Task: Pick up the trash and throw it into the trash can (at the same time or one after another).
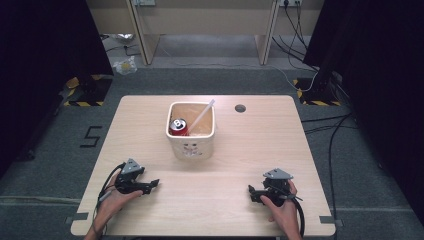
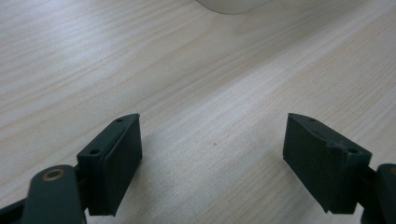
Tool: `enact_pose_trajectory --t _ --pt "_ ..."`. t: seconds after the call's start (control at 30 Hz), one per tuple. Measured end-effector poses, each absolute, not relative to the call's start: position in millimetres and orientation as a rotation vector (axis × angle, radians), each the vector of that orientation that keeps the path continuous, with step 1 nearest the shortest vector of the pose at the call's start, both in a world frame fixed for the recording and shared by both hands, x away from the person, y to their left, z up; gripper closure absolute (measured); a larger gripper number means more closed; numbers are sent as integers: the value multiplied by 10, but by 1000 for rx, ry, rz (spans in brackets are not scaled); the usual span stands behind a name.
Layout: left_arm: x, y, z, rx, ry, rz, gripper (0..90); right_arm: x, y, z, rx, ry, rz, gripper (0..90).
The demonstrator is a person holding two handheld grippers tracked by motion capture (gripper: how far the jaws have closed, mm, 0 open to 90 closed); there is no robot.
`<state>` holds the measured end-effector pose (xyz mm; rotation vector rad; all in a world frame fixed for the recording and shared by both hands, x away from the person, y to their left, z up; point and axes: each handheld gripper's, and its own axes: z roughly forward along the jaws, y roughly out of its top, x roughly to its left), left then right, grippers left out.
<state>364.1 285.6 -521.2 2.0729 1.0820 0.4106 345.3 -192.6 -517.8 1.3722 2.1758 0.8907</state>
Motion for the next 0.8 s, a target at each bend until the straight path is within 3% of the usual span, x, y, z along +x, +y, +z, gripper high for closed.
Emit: enact_pose_trajectory --t 0.8 --pt "3598 2814 -5238 2089 1068 458 150 3451 -1926 -5179 1368 2176 890 46"
